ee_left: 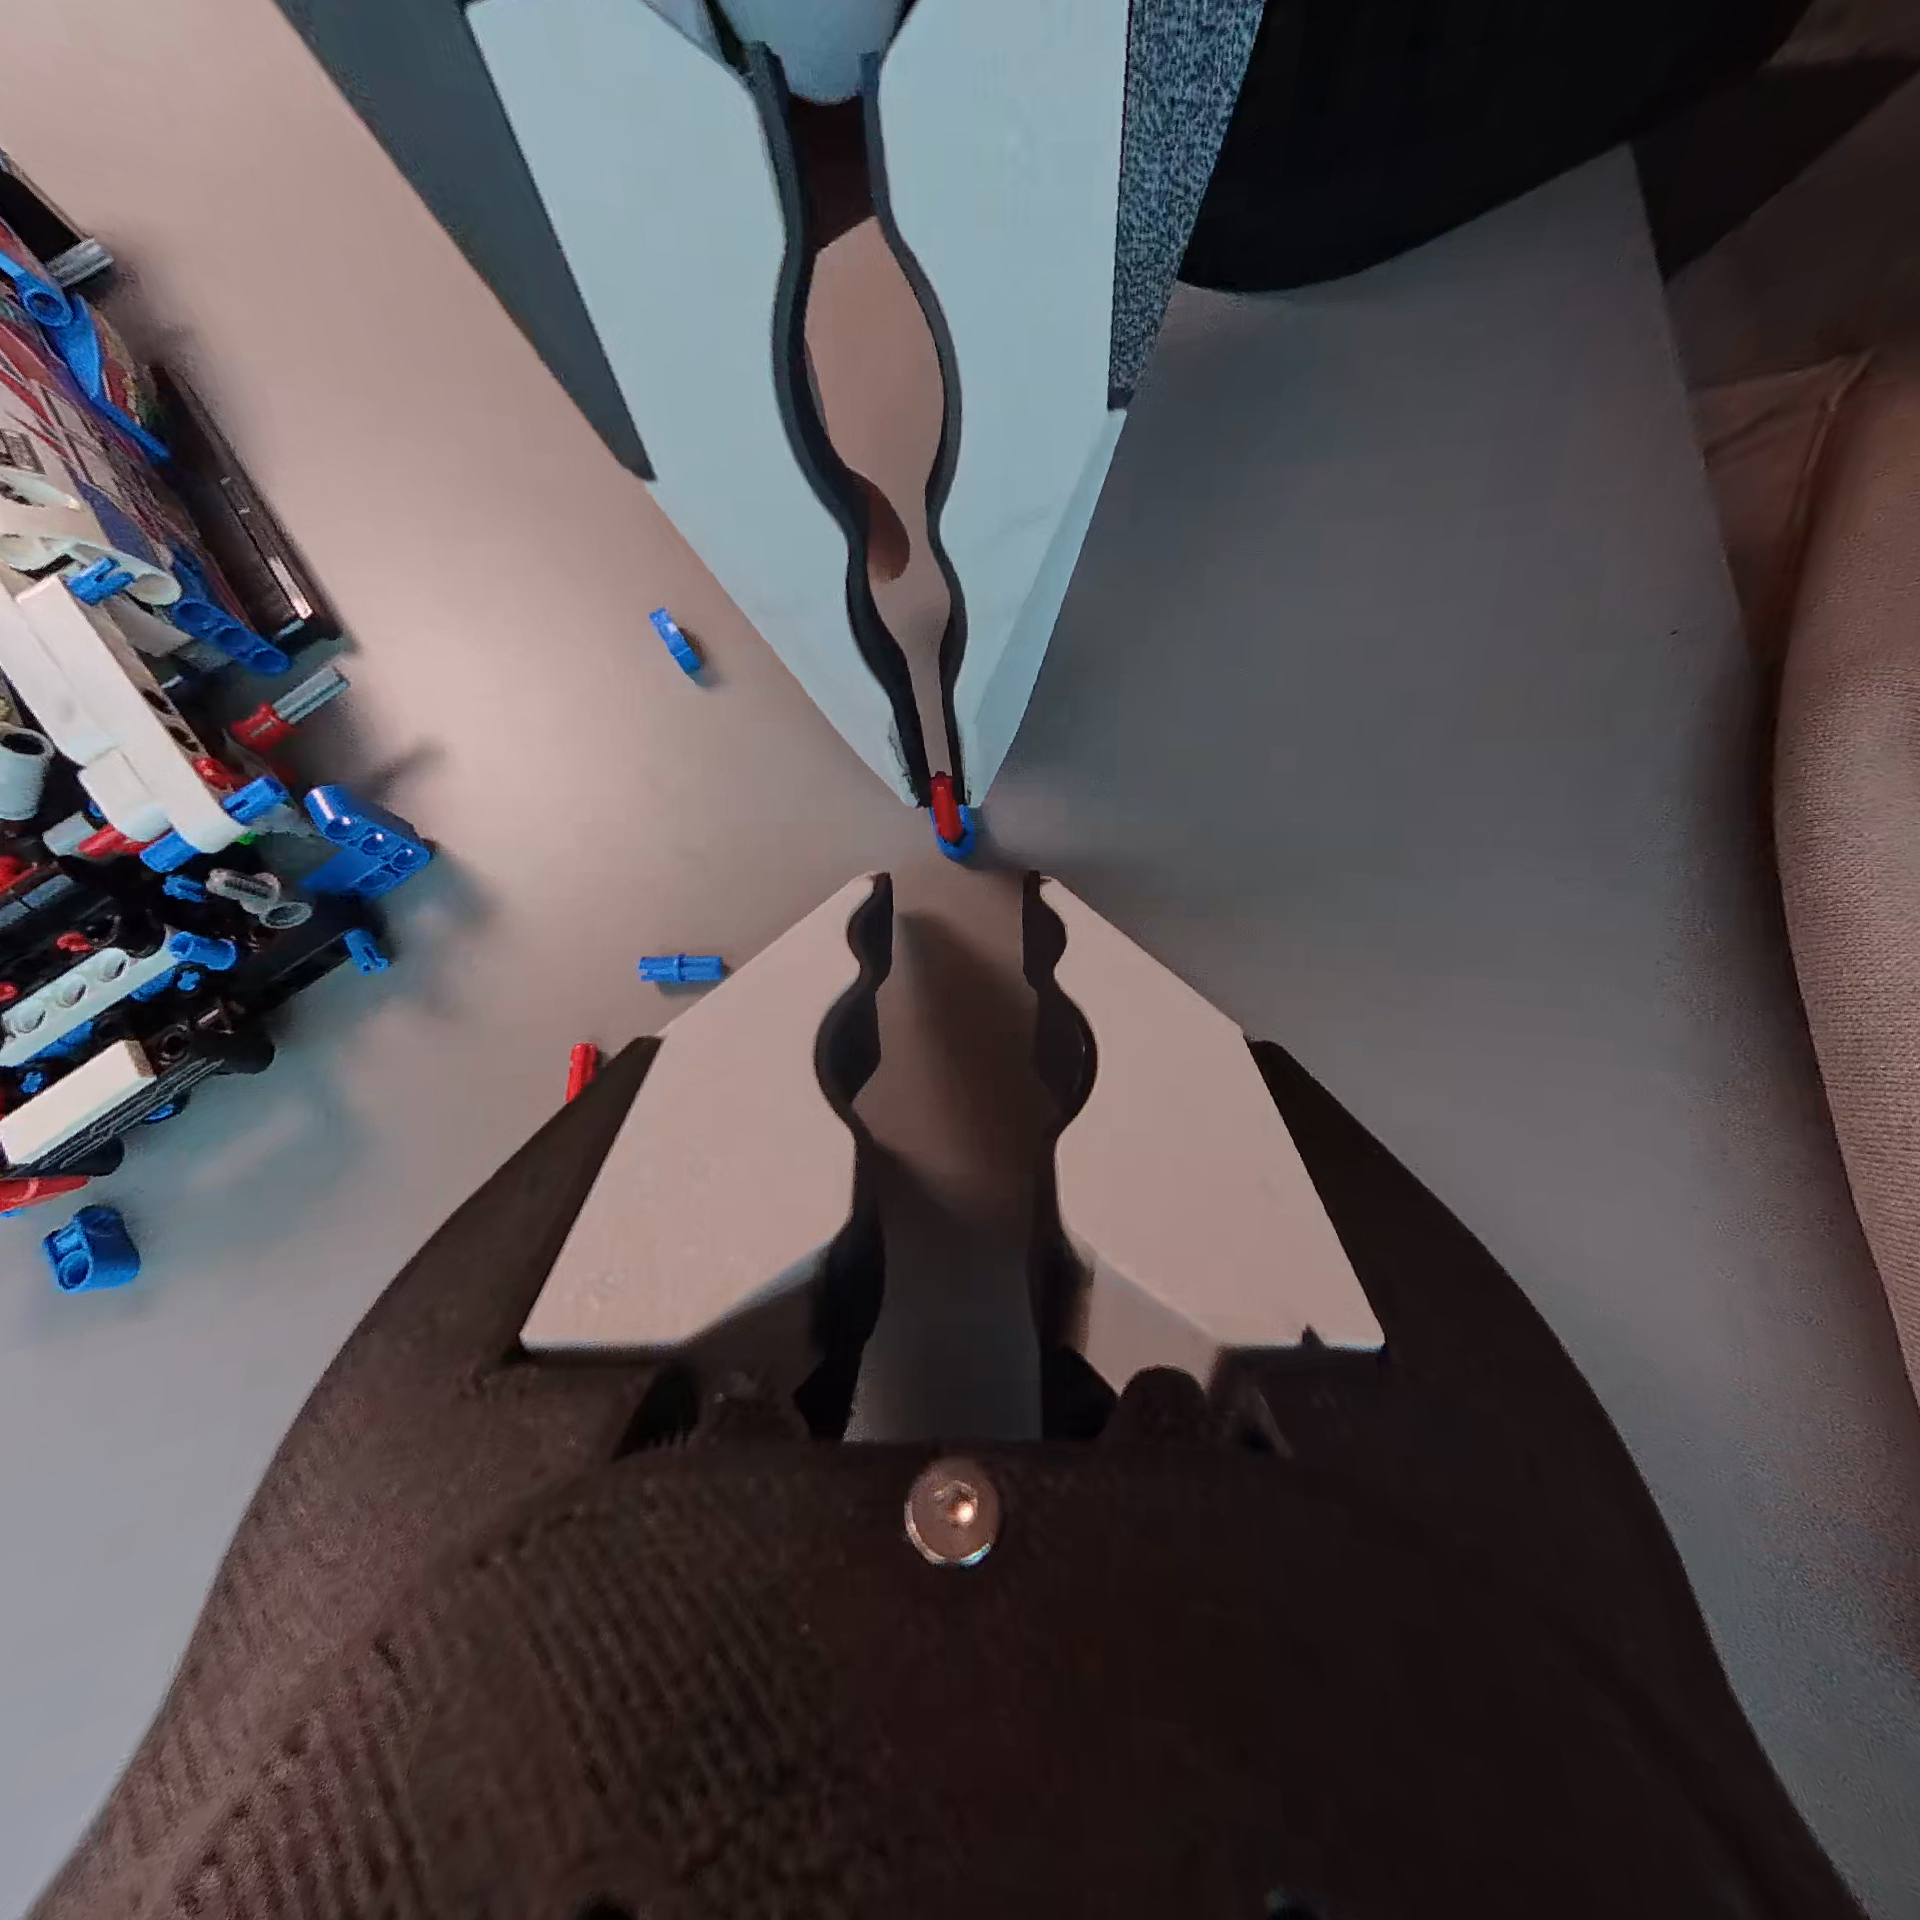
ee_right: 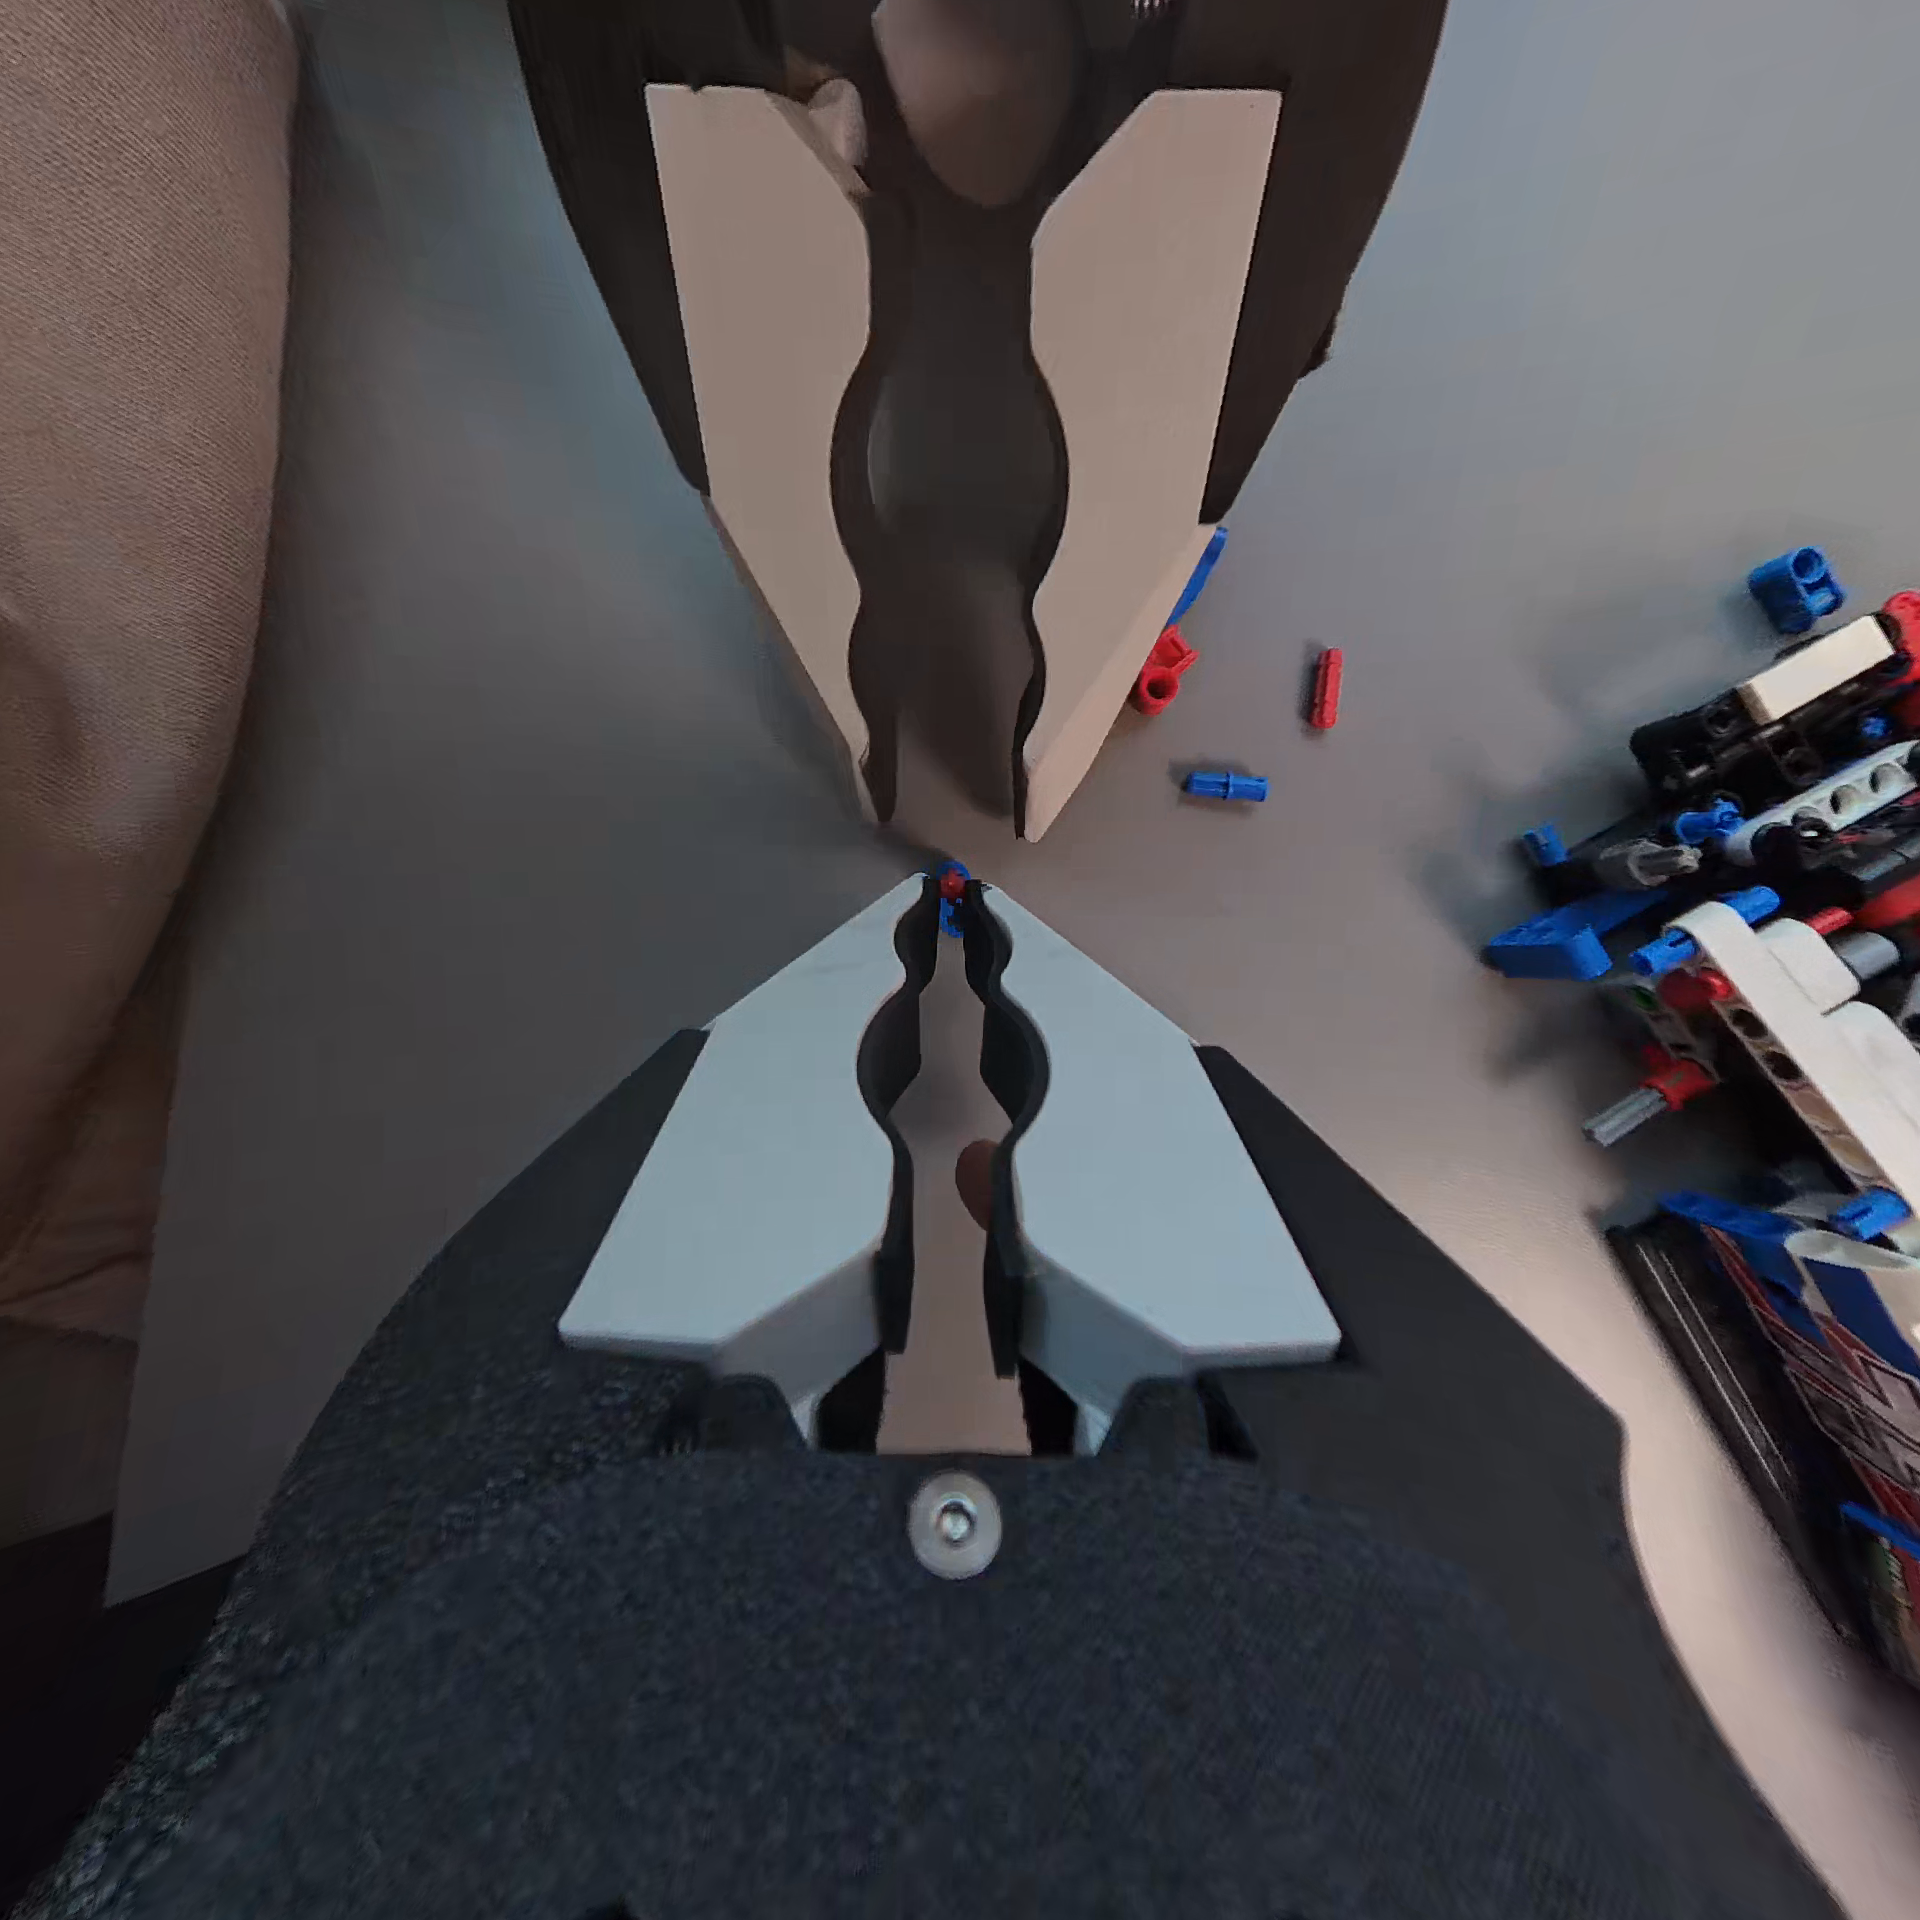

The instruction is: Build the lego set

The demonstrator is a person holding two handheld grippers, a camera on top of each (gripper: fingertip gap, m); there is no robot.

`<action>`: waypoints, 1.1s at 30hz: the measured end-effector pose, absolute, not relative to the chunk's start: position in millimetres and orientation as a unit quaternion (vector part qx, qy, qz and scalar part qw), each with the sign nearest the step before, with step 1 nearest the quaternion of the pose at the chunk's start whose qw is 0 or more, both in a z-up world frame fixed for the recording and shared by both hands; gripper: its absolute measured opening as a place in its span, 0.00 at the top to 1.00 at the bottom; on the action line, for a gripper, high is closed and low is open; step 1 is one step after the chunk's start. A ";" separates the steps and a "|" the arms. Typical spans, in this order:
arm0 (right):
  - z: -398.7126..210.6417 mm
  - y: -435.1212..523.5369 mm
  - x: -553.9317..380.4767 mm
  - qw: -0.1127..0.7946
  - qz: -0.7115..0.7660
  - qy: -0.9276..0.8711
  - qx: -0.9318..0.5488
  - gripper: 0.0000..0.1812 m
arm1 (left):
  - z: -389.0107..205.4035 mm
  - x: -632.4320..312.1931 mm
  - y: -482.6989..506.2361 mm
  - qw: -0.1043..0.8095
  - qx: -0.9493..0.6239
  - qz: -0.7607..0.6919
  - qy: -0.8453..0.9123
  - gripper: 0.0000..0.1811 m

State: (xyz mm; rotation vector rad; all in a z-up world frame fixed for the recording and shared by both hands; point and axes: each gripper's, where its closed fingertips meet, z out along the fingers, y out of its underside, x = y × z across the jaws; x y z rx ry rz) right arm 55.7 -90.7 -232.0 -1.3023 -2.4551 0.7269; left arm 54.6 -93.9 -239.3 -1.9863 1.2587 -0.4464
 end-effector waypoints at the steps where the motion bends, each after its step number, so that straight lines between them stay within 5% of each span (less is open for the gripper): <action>1: -232.2 -90.9 56.2 0.127 0.243 -0.849 -0.452 0.99 | -239.6 55.3 -93.9 0.368 -0.774 -0.167 0.488 0.87; 33: -236.8 -92.9 54.2 0.133 0.202 -0.779 -0.578 1.00 | -241.0 60.7 -93.1 0.393 -0.767 -0.146 0.486 0.99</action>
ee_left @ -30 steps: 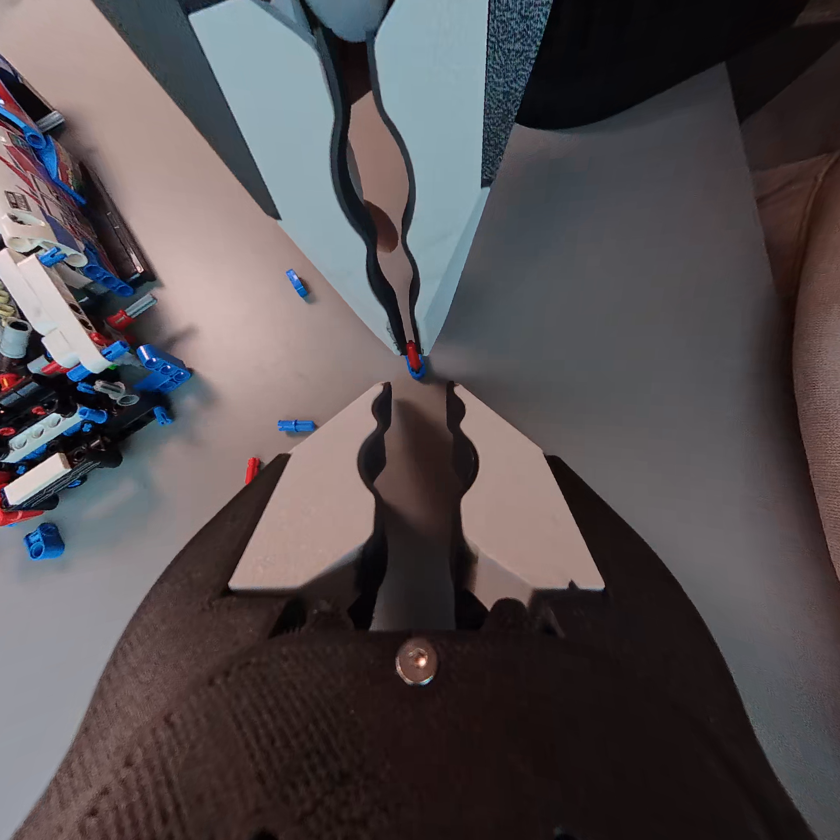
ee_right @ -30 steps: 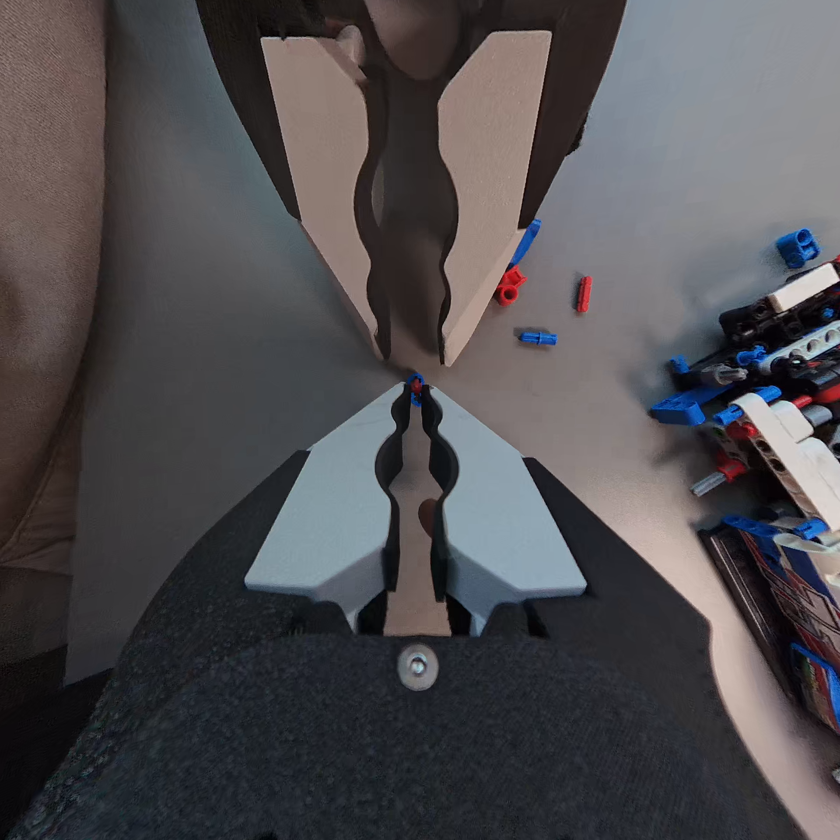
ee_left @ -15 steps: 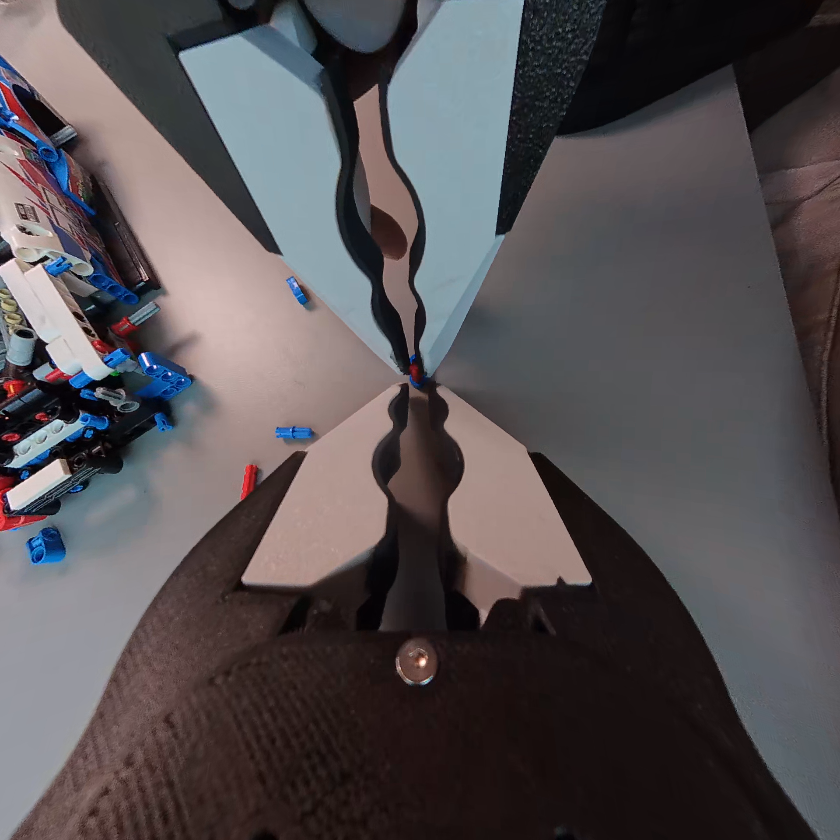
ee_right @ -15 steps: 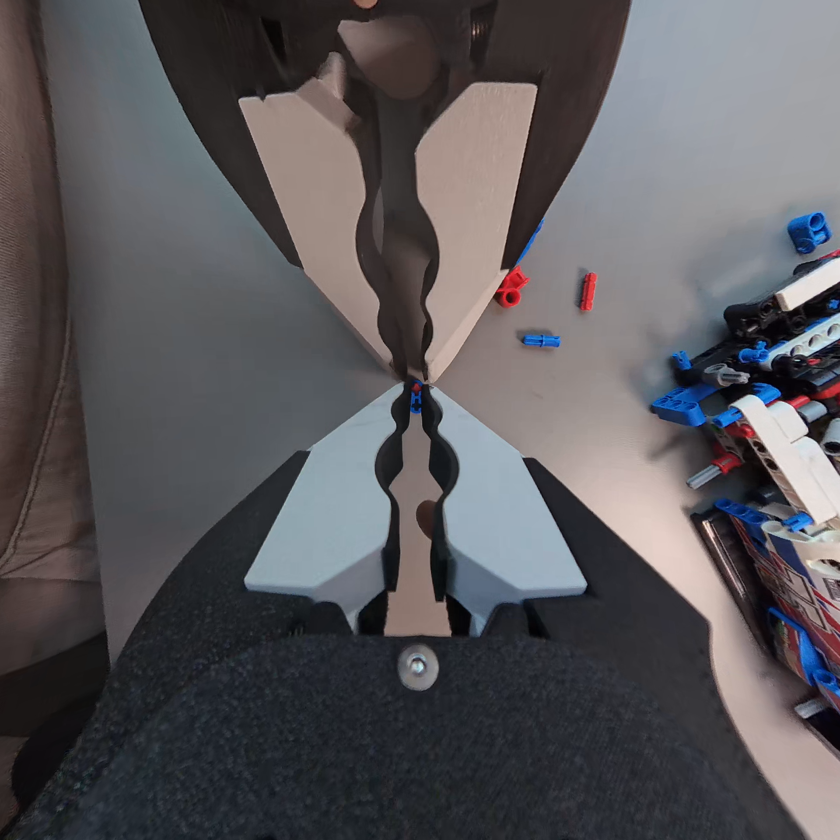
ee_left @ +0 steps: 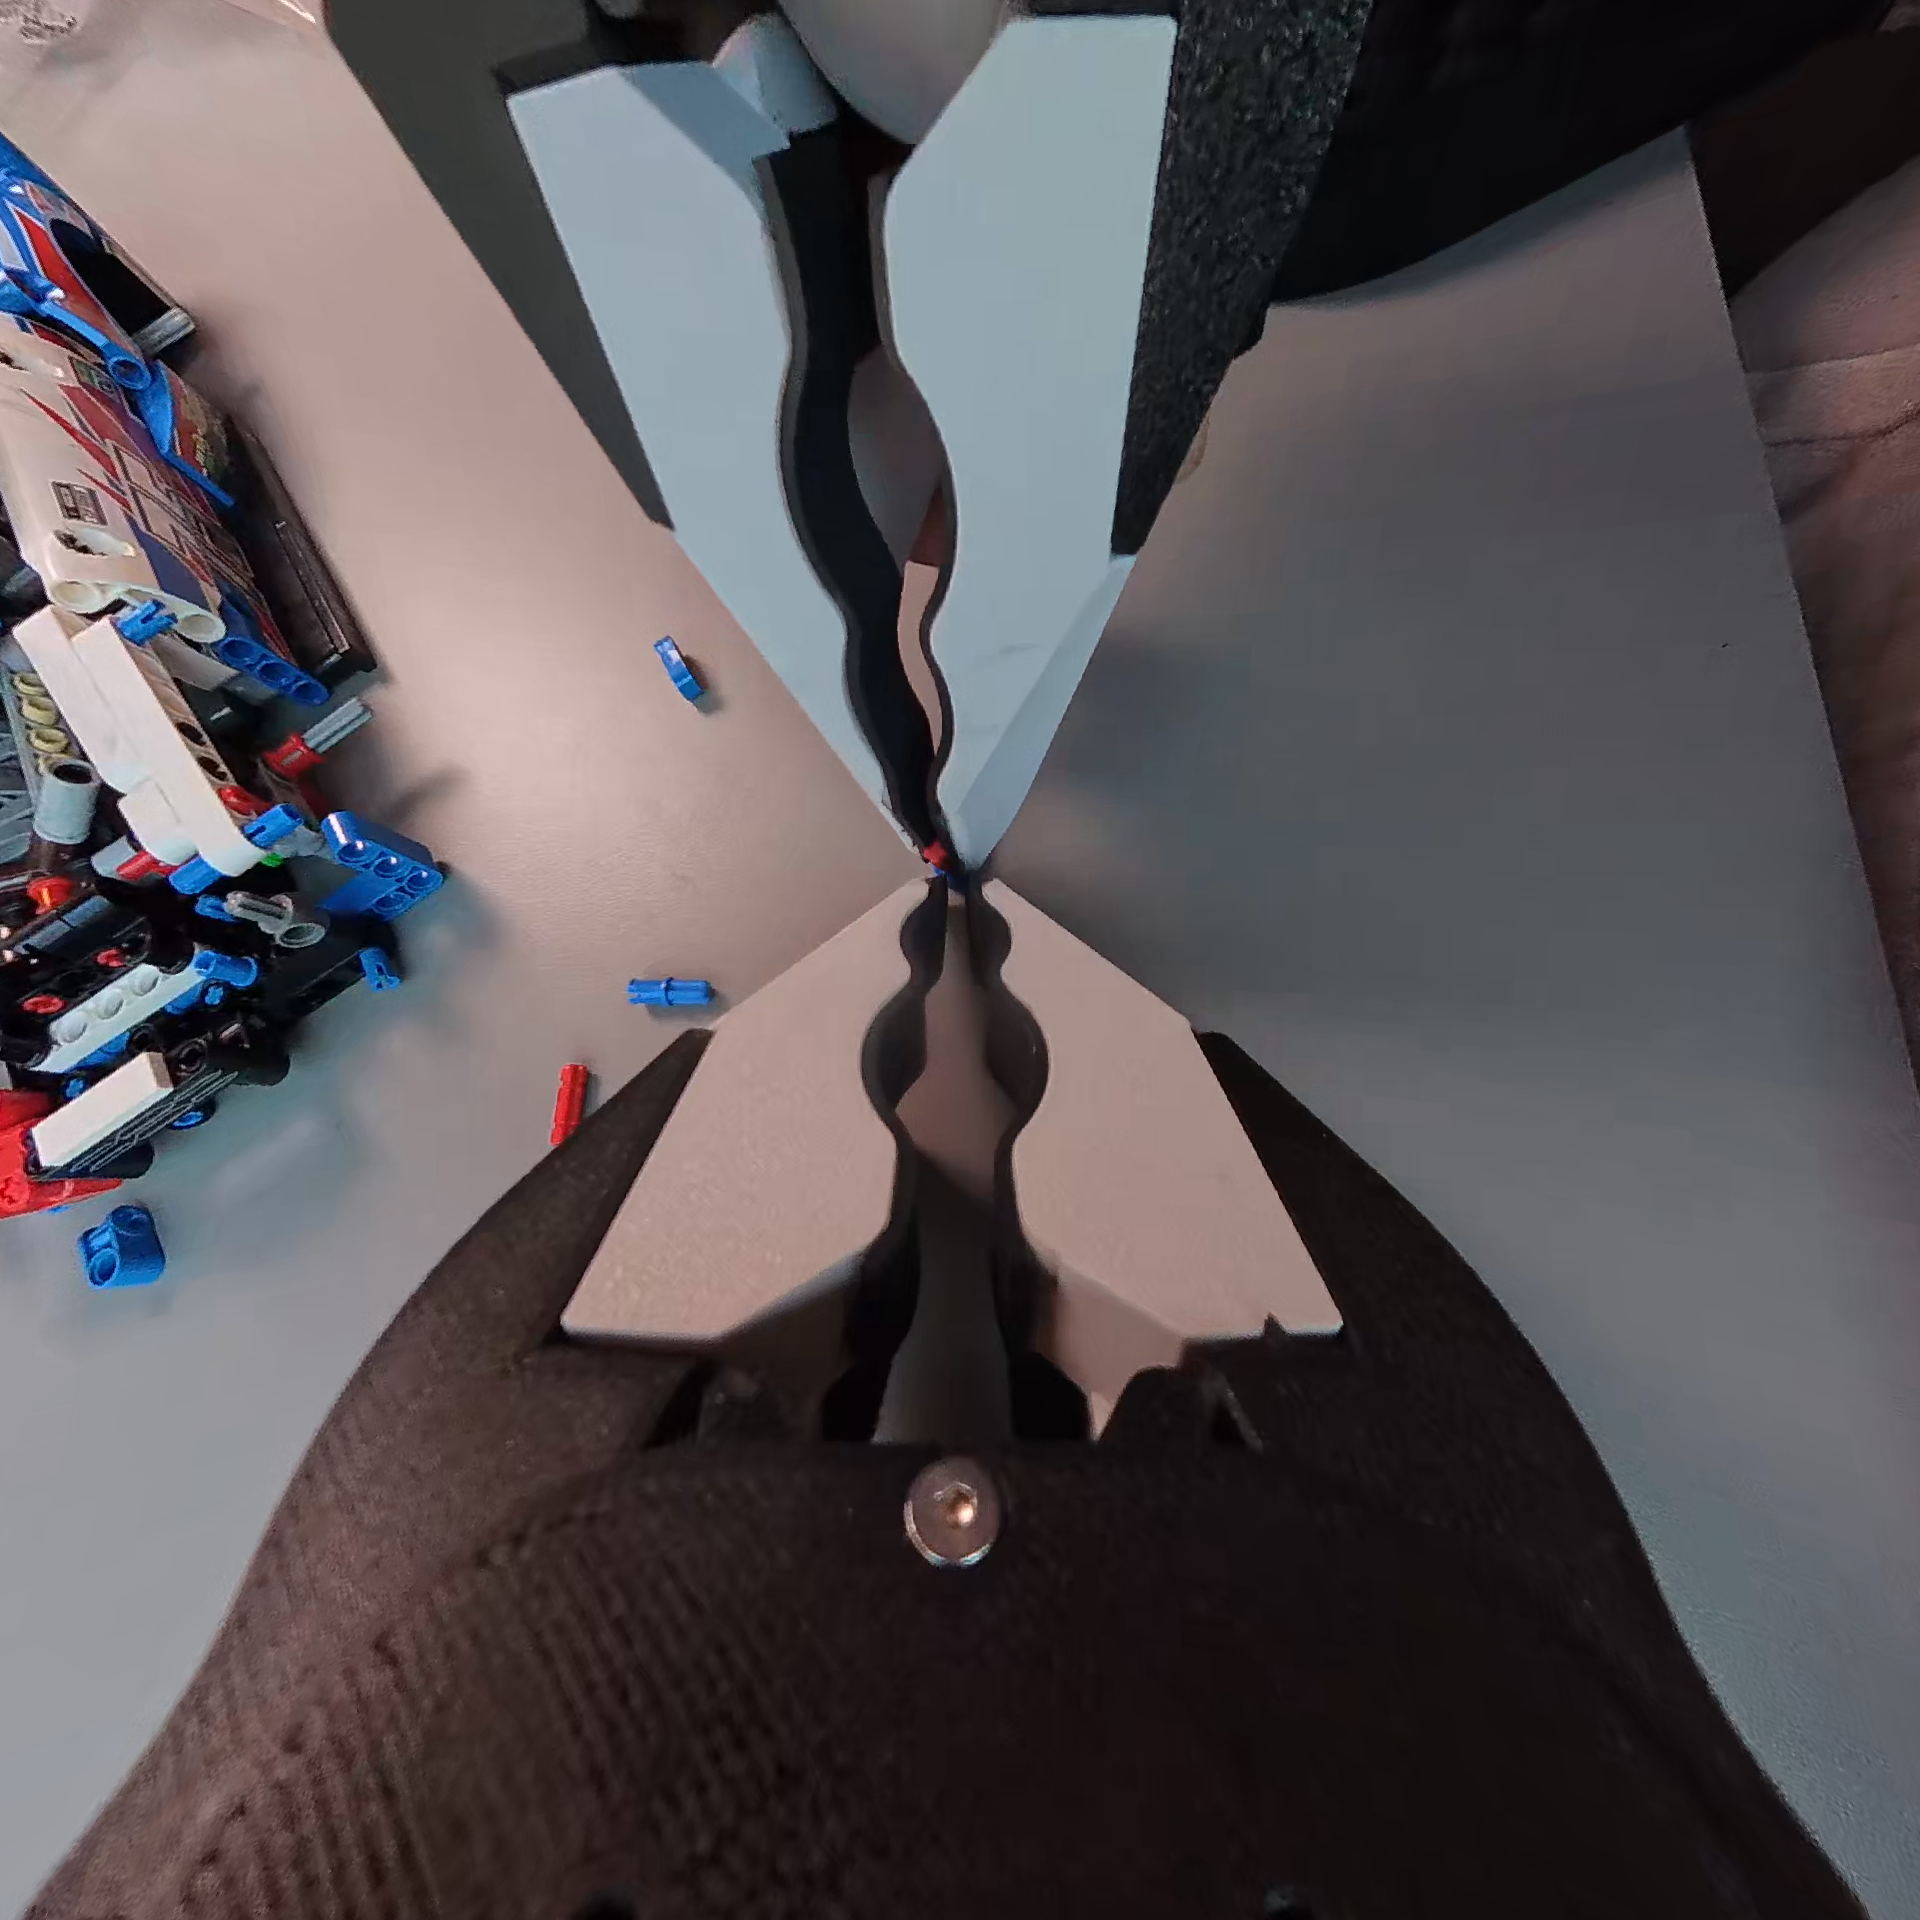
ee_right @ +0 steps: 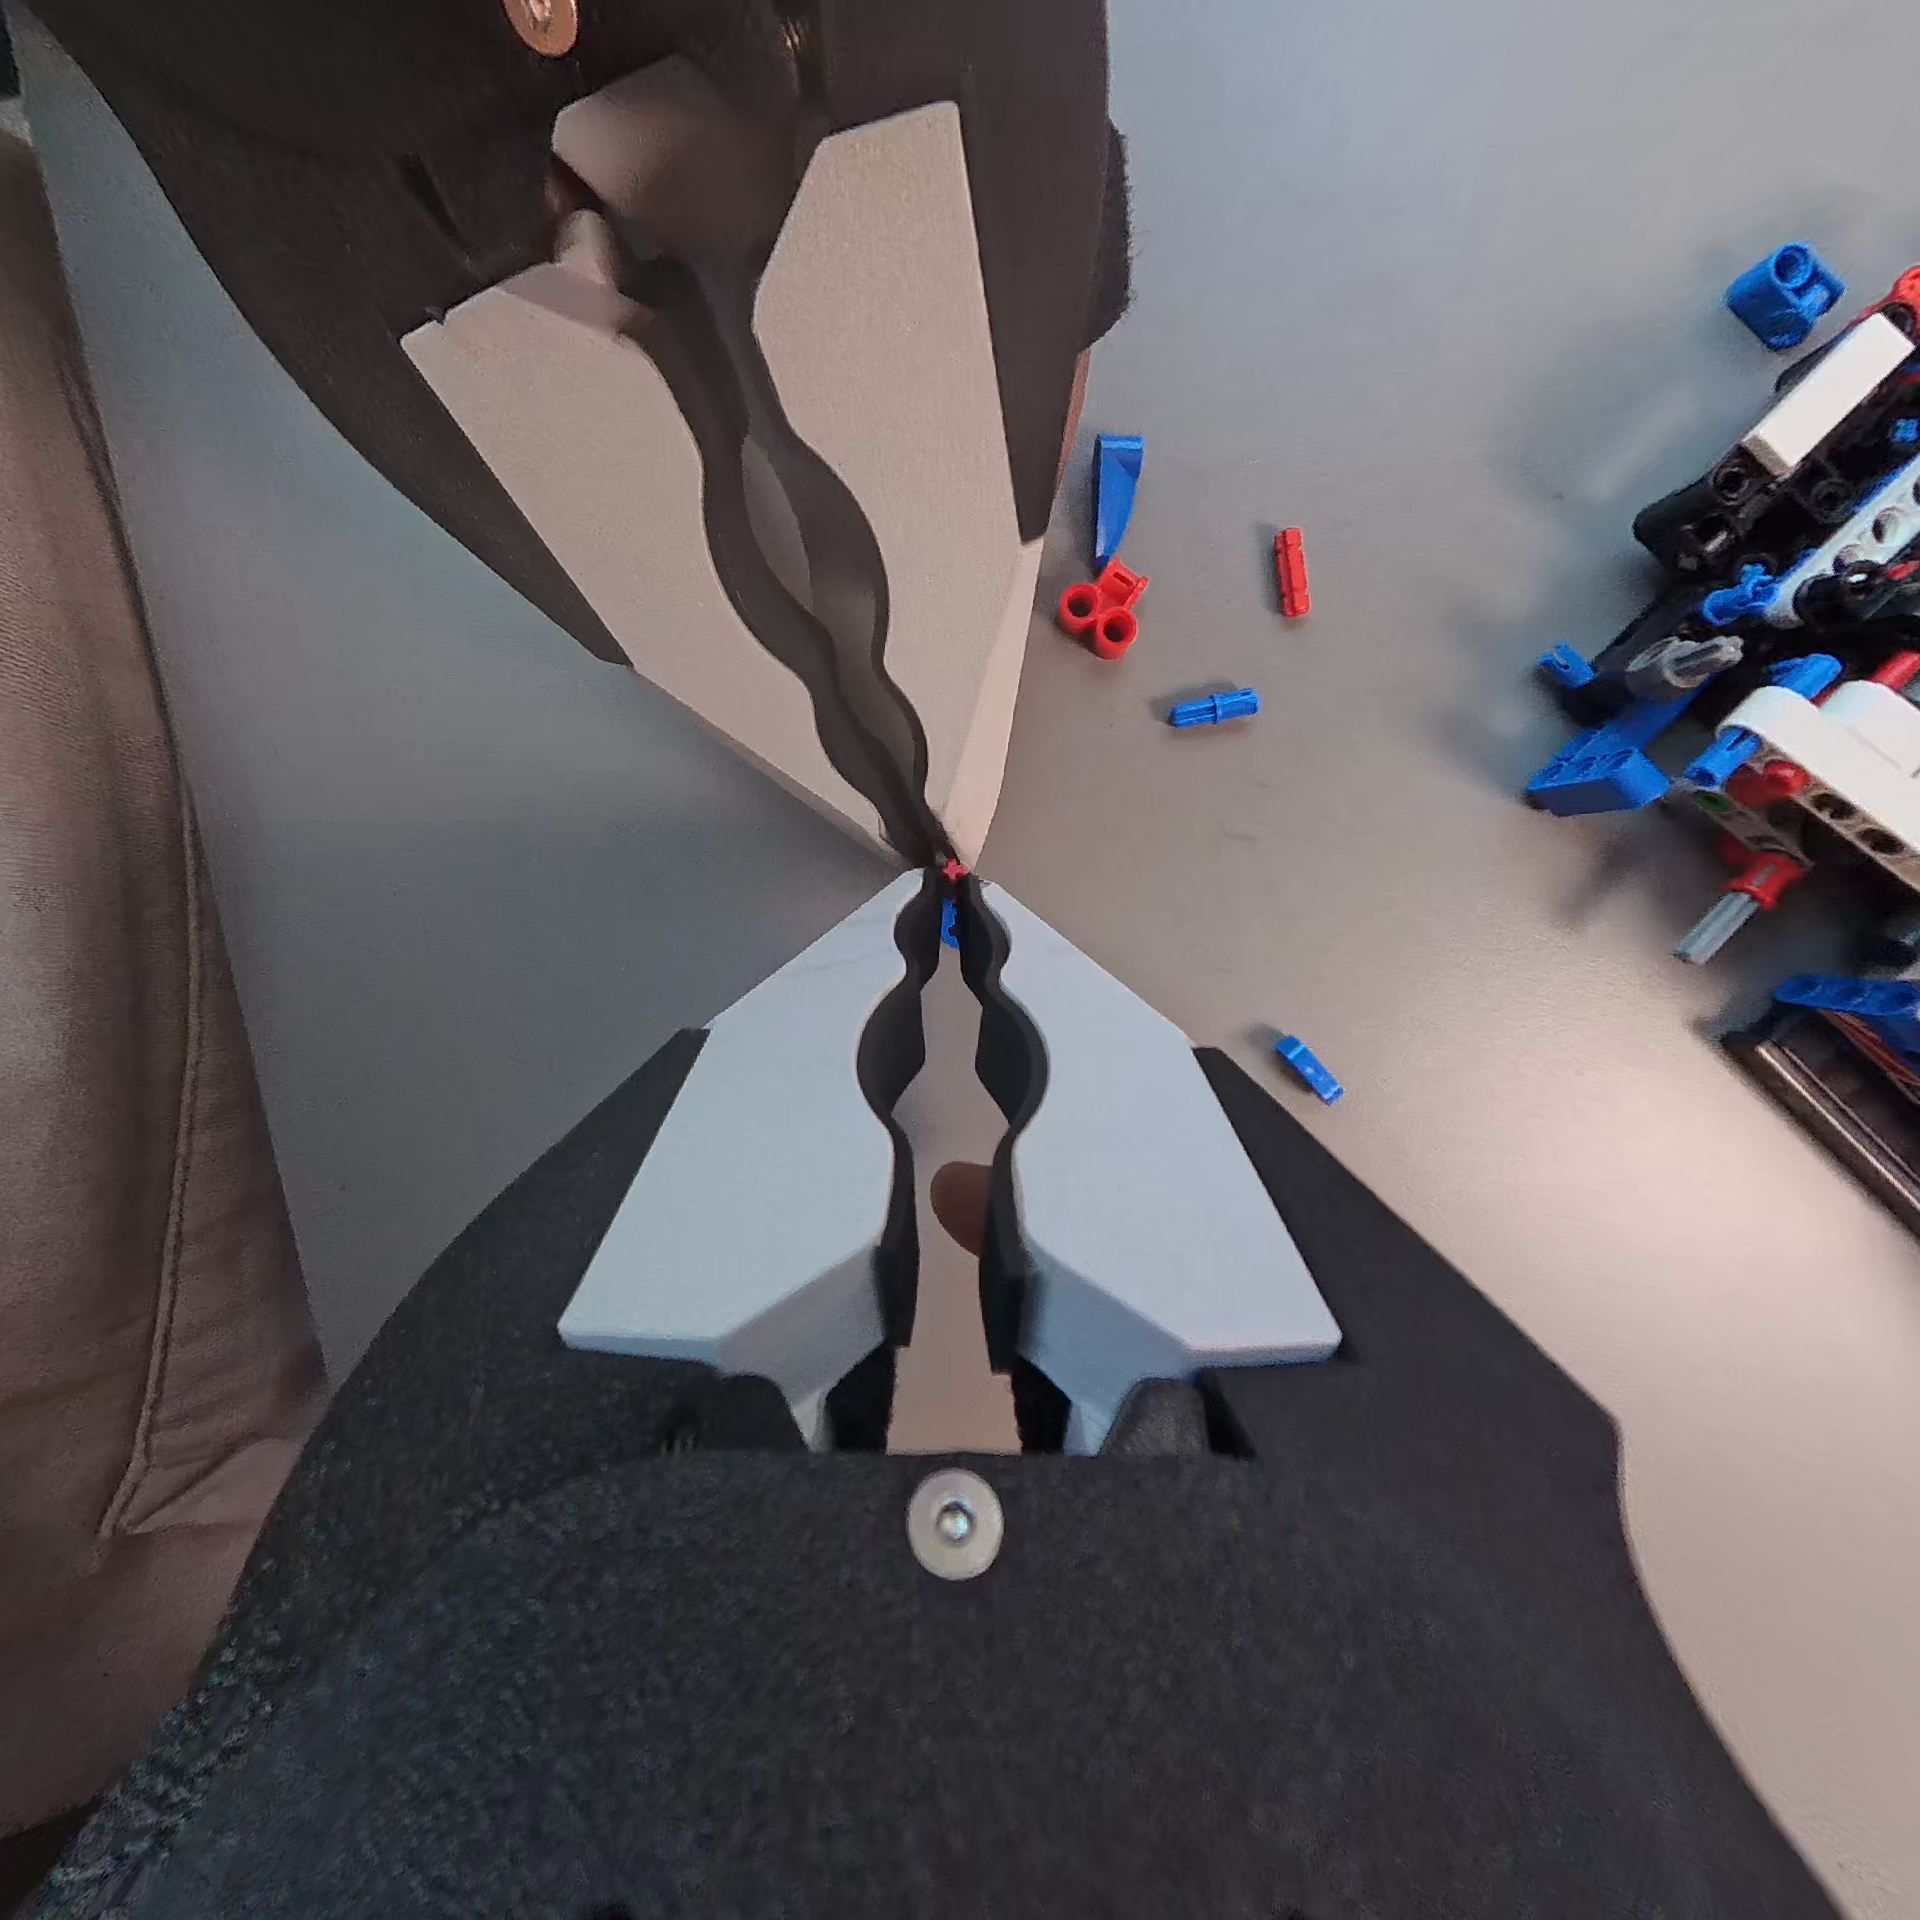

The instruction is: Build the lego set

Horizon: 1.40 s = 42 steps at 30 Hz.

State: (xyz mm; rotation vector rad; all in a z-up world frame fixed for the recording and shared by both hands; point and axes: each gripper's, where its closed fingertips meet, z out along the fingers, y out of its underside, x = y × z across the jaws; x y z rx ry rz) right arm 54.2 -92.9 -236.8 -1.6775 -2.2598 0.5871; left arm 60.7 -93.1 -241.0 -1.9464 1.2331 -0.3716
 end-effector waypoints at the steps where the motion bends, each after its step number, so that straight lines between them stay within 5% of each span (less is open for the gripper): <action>1: -237.0 -92.9 54.6 0.138 0.208 -0.774 -0.582 1.00 | -241.0 60.6 -93.0 0.393 -0.767 -0.147 0.485 0.99; 18: -238.2 -92.6 60.4 0.198 0.256 -0.752 -0.574 1.00 | -238.6 62.9 -88.7 0.402 -0.761 -0.156 0.485 1.00; 33: -223.6 -85.3 59.7 0.174 0.311 -0.758 -0.546 0.90 | -239.5 63.4 -91.6 0.401 -0.755 -0.153 0.497 0.99; 42: -233.5 -88.5 55.0 0.128 0.278 -0.845 -0.439 0.94 | -238.4 66.2 -95.0 0.393 -0.759 -0.176 0.488 0.83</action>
